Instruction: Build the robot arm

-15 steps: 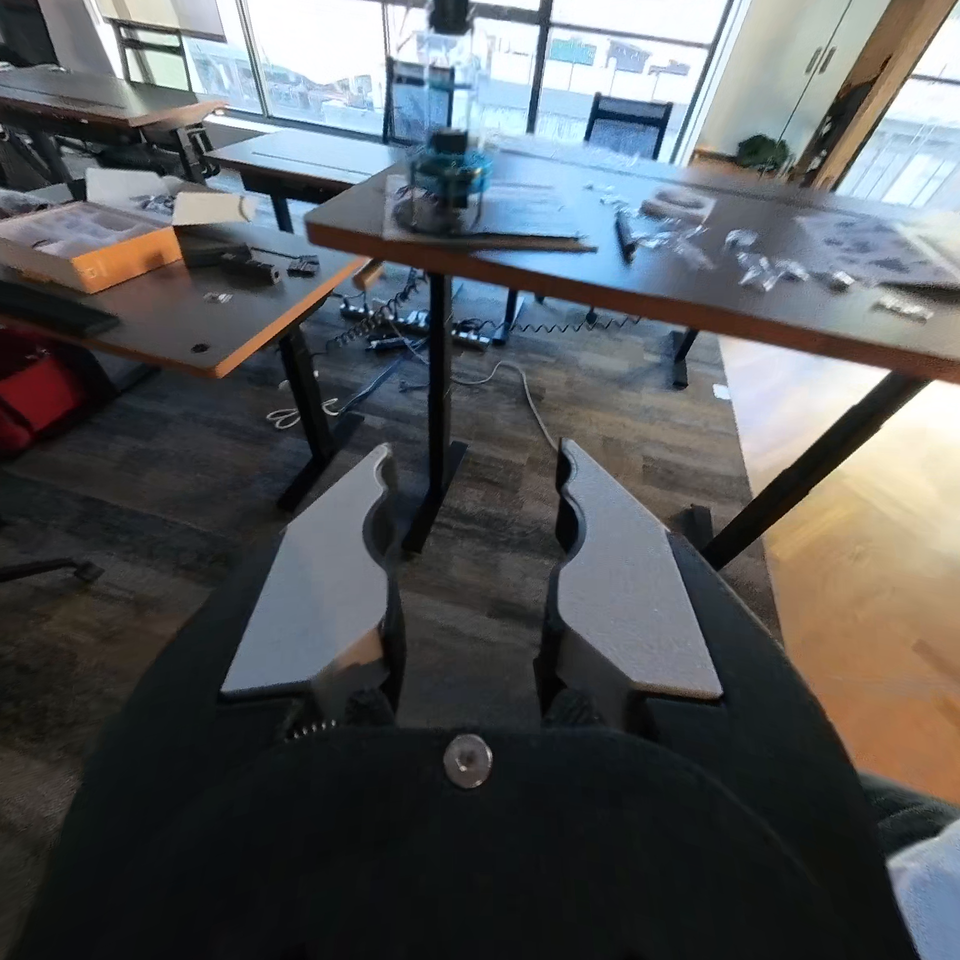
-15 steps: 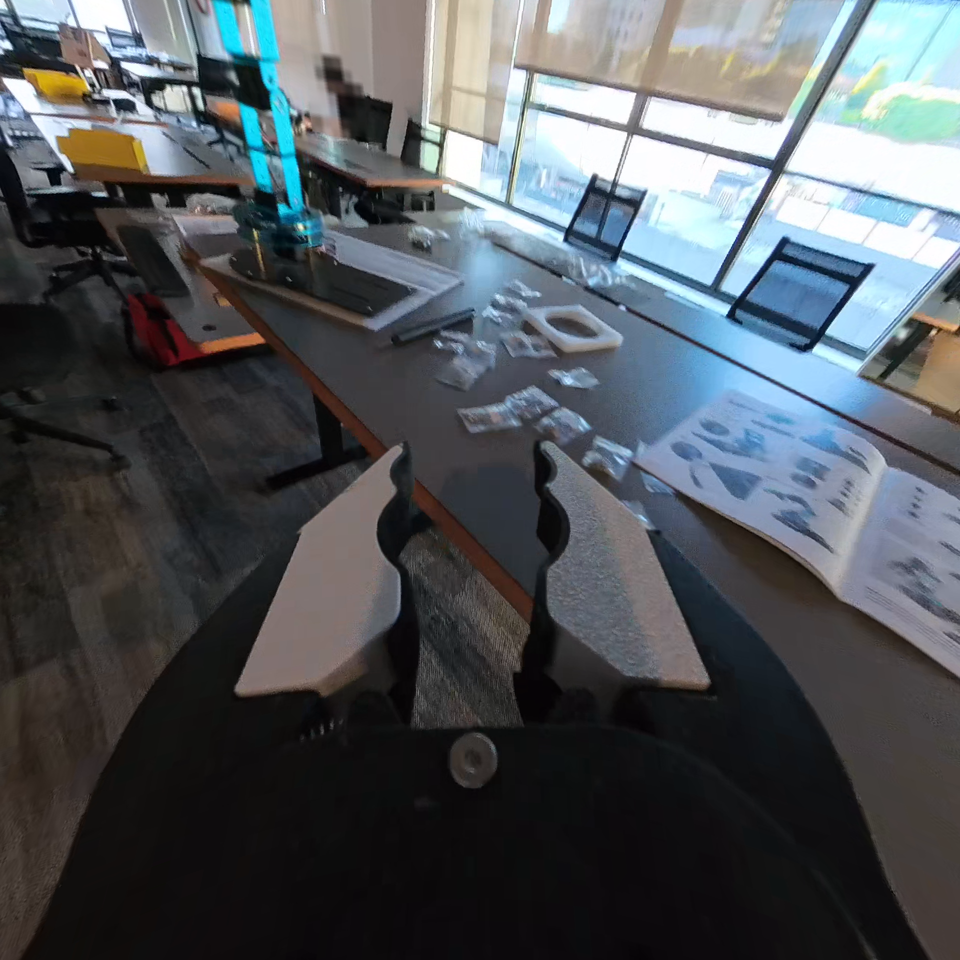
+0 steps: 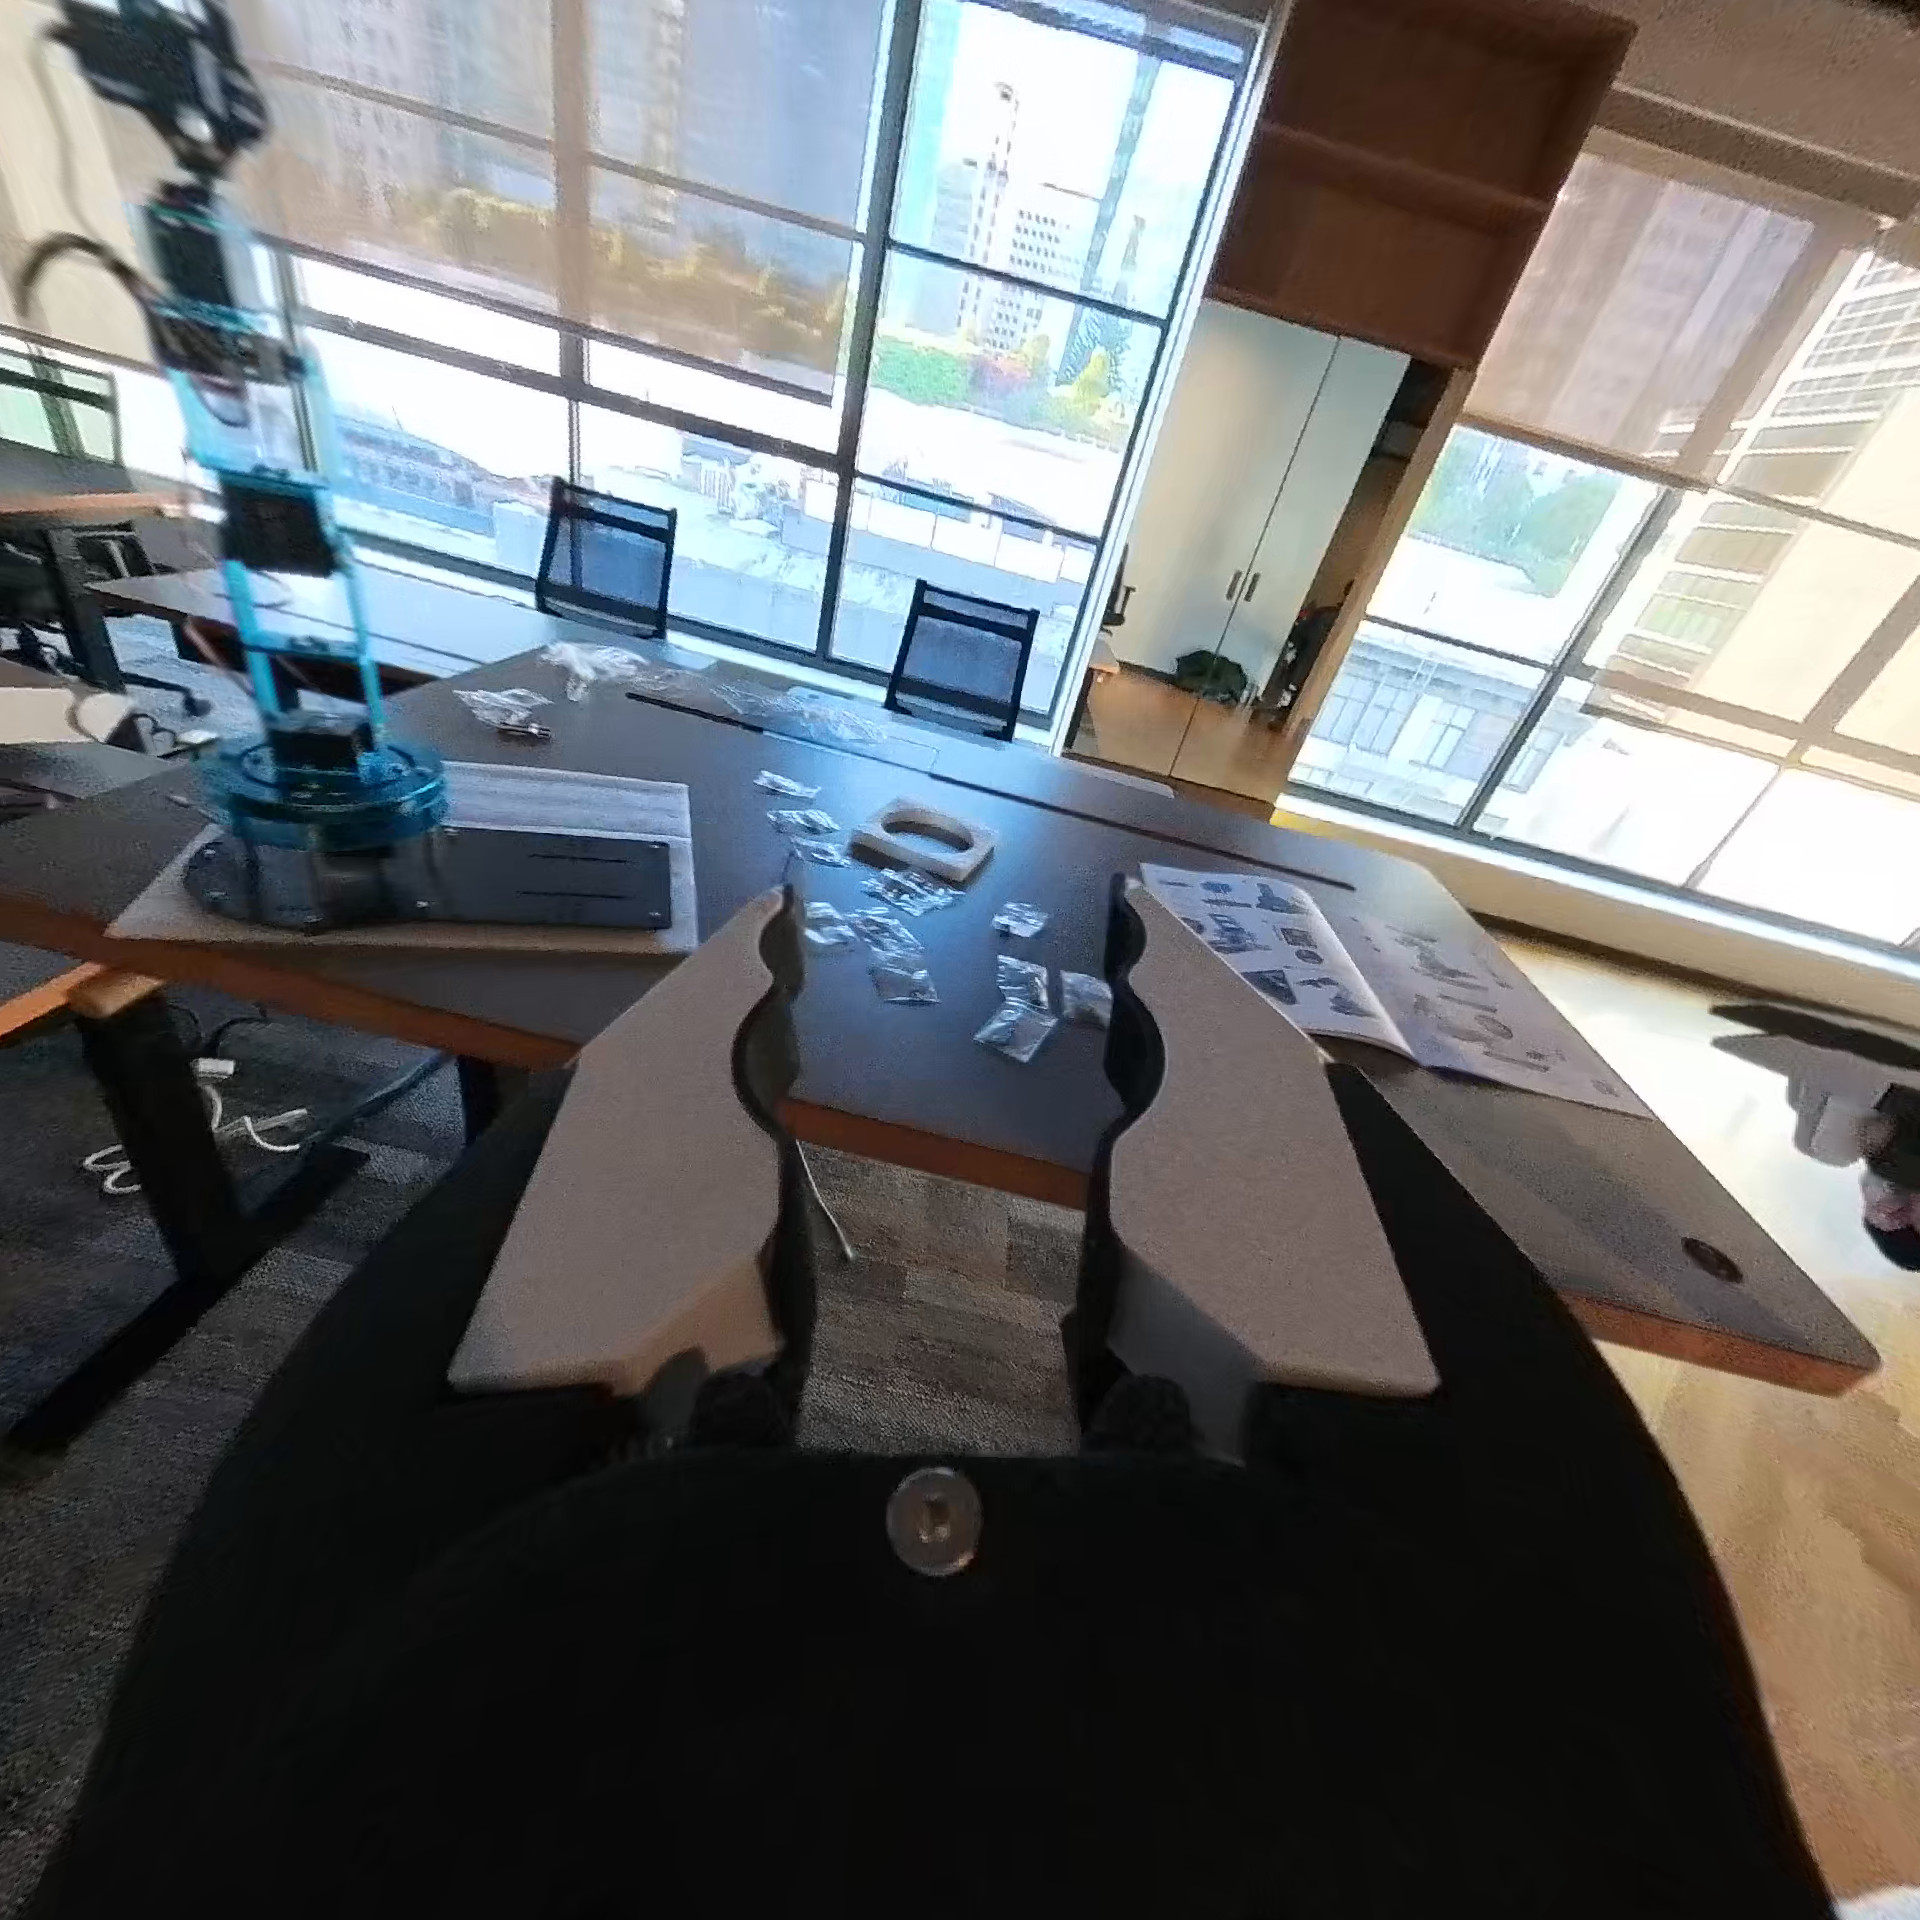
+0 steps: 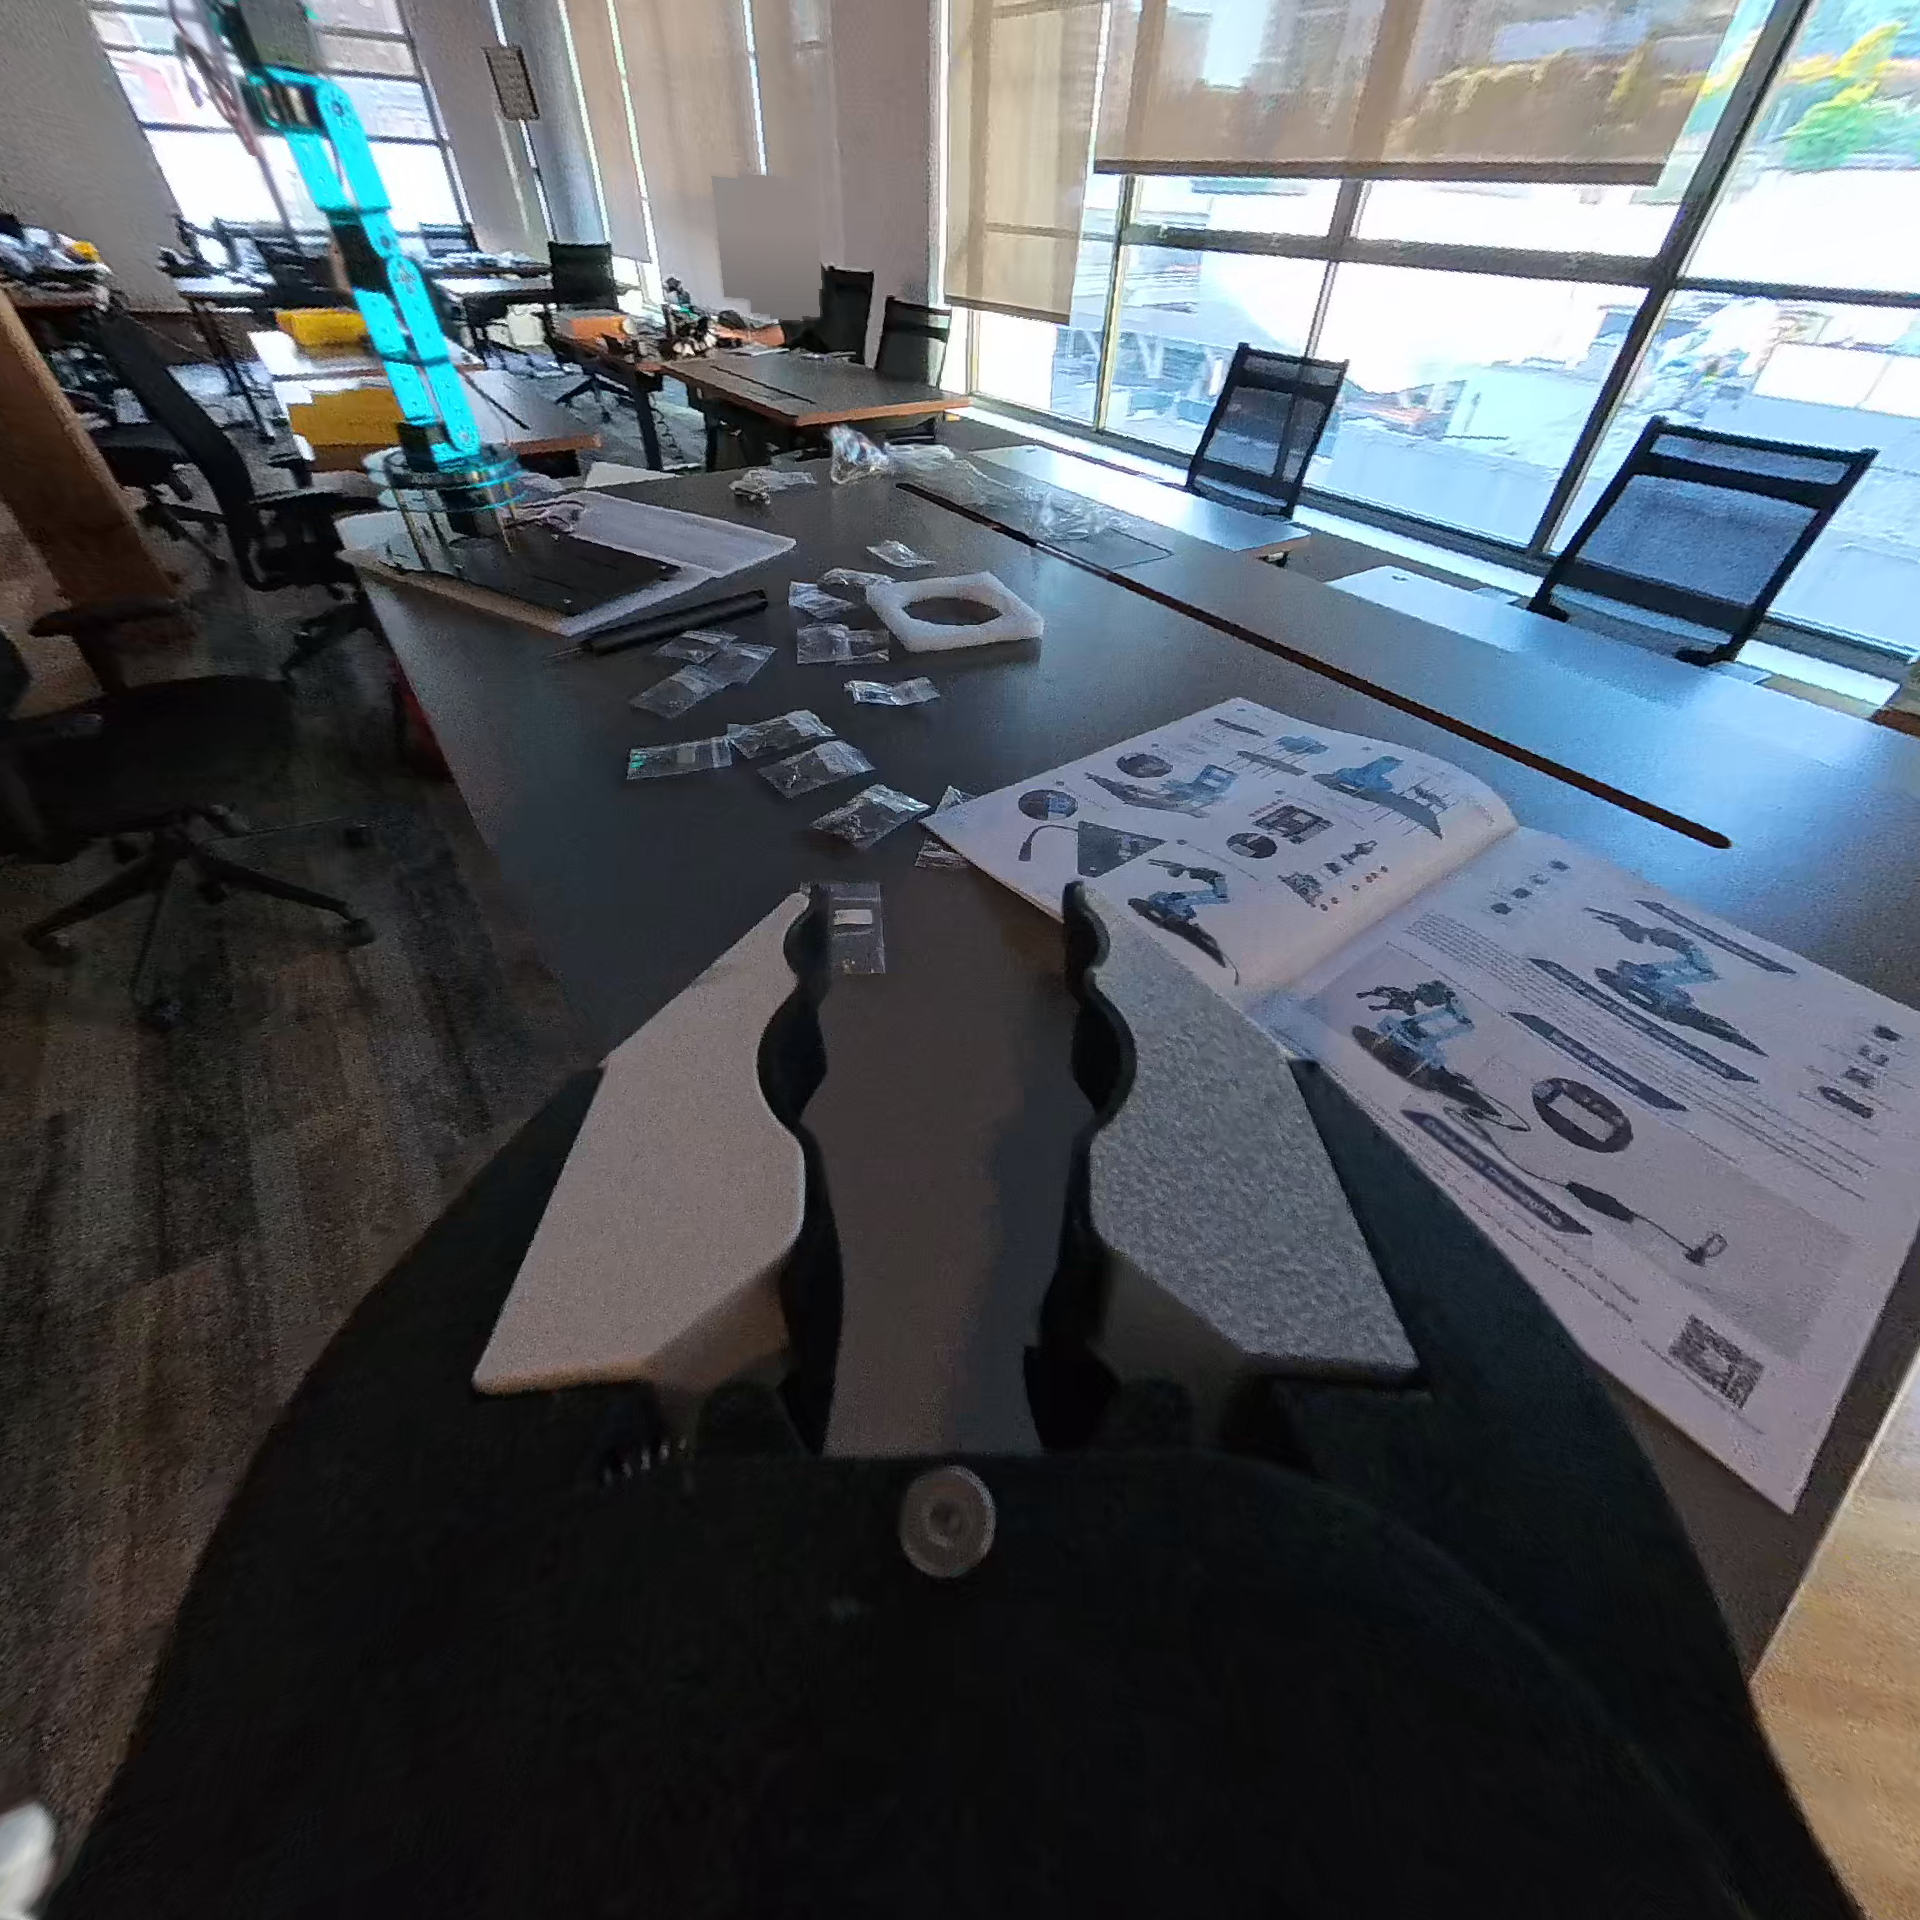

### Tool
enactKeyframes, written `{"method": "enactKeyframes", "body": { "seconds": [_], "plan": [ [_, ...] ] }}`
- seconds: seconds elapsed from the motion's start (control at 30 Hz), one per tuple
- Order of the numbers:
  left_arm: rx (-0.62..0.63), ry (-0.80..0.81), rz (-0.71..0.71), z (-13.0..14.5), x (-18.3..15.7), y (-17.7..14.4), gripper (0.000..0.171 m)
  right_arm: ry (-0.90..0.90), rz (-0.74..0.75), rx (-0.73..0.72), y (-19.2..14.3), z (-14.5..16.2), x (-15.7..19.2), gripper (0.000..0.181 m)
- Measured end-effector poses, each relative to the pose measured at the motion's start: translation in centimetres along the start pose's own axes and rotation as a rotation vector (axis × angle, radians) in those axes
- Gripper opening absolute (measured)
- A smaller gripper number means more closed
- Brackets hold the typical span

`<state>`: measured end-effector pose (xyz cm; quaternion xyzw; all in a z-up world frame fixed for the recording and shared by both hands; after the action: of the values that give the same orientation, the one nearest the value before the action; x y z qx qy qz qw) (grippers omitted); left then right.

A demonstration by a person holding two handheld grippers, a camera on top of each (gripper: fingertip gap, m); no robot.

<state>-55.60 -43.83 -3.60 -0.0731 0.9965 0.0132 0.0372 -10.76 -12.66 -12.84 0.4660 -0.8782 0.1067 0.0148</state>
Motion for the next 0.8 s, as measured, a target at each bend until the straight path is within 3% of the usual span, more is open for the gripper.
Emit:
{"method": "enactKeyframes", "body": {
  "seconds": [0.23, 0.8],
  "plan": [
    [0.035, -0.018, 0.006, 0.2, -2.4, 3.1, 0.056, 0.056, -0.078, 0.003, 1.7, 0.9, -1.1, 0.042],
    [0.101, -0.001, -0.095, 1.2, -0.3, 2.3, 0.055, 0.089, -0.141, 0.01, 5.4, 0.8, -1.0, 0.042]
  ]
}}
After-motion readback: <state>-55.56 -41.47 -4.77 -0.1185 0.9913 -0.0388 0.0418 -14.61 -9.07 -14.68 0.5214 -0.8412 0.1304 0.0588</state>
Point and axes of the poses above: each gripper's, where its closed fingertips meet, y out along the fingers, z out of its underside, x = y × z across the jaws, the point moved 4 cm from there along -y, back along the fingers, and after that the axes turned 9 degrees about y, right-handed, at the moved point
